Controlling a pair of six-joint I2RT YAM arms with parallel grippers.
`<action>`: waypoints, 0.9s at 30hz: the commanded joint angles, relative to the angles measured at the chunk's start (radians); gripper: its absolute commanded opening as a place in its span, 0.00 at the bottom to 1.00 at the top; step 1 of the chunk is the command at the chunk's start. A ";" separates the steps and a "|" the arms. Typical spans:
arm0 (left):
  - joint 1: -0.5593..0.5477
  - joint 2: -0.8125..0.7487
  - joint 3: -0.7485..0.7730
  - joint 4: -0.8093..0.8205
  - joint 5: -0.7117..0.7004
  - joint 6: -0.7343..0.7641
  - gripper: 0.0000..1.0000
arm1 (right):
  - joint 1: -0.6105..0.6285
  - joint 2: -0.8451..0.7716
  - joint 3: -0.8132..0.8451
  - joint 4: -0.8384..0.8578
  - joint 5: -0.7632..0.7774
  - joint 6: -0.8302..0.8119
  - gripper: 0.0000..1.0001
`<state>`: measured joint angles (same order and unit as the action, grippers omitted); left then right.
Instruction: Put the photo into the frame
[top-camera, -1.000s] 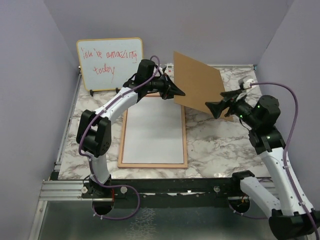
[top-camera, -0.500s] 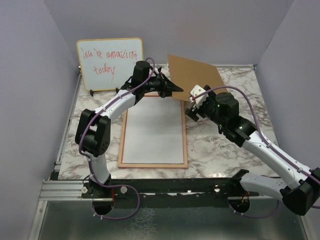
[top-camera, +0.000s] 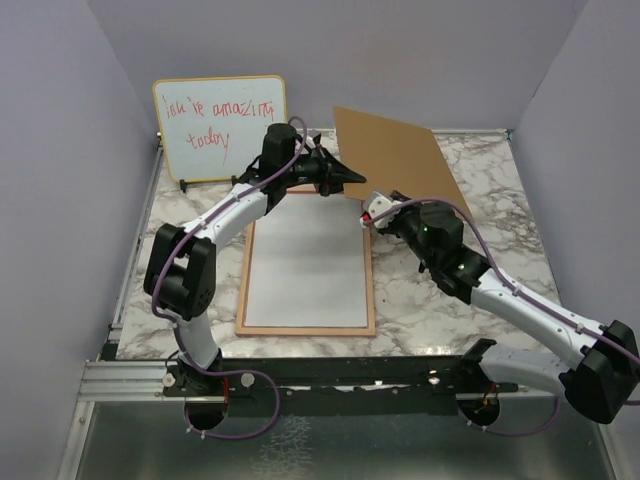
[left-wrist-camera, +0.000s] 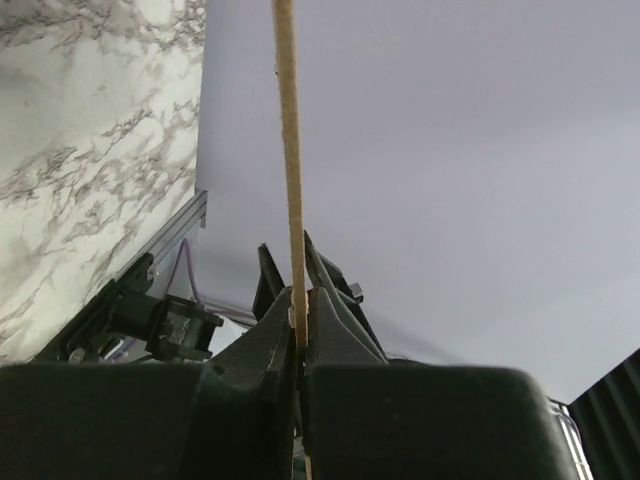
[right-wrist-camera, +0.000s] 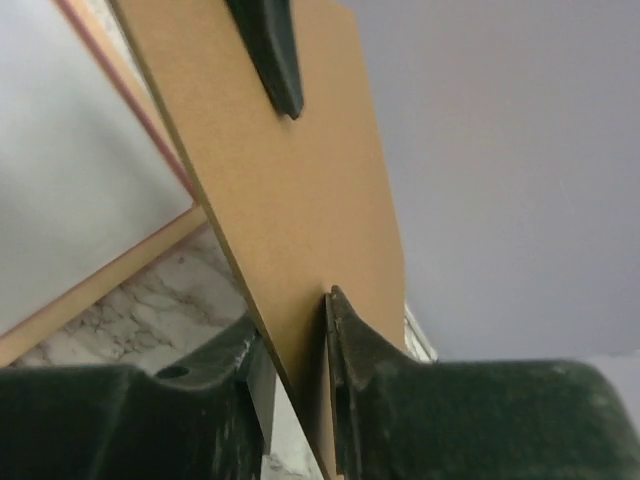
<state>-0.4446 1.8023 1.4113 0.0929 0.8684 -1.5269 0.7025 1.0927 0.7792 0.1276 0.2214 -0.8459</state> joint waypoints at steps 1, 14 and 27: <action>-0.002 -0.078 0.014 0.175 0.041 -0.005 0.00 | 0.010 0.022 -0.015 0.164 0.122 -0.057 0.10; -0.002 -0.136 0.084 0.191 0.032 0.115 0.59 | 0.030 -0.116 -0.110 0.483 0.181 -0.095 0.01; 0.008 -0.180 0.108 0.103 -0.049 0.301 0.86 | 0.029 -0.186 -0.036 0.413 0.414 0.512 0.01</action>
<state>-0.4461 1.6550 1.4979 0.2550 0.8715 -1.3403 0.7315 0.9440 0.6567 0.5507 0.4969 -0.6674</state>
